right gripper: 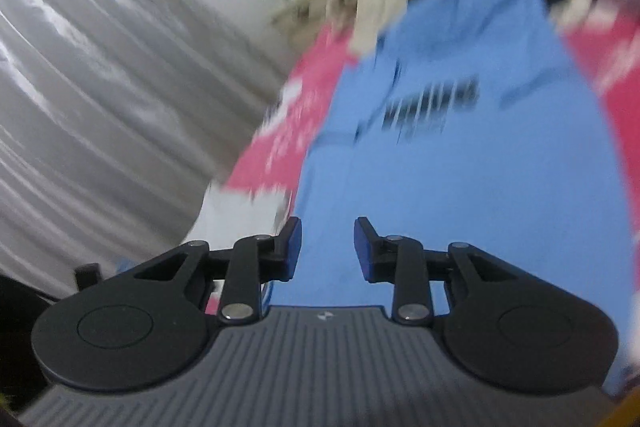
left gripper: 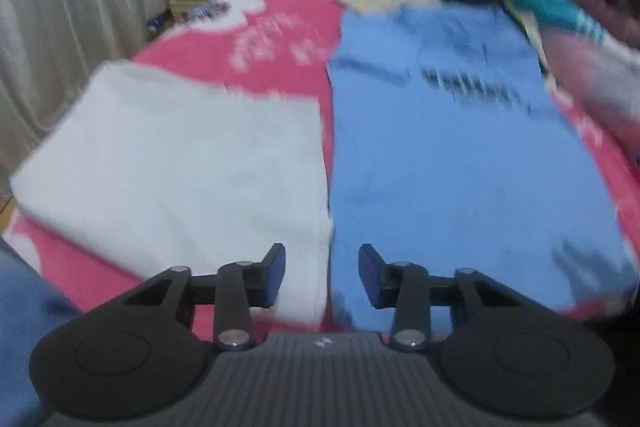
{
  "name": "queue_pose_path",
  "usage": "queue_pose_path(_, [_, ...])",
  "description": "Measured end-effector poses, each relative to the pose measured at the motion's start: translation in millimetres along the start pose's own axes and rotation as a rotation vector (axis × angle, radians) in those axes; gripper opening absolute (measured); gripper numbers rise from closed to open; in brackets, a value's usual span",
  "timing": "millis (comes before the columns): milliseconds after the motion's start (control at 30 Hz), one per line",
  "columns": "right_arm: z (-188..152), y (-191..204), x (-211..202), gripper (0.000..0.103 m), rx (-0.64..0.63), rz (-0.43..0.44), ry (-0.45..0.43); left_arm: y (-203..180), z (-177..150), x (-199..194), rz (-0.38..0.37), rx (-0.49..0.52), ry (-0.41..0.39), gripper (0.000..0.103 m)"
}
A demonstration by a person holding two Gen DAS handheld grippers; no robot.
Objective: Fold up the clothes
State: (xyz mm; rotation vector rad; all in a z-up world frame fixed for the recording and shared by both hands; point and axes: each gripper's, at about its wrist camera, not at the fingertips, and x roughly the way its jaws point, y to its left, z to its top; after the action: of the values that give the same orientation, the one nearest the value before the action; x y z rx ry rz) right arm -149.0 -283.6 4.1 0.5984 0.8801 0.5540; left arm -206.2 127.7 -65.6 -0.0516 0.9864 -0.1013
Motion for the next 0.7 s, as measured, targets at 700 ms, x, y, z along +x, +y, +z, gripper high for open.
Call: queue_pose_path(700, [-22,3,77,0.029,0.062,0.022,0.189,-21,-12,67,0.081,0.145,0.104,0.003])
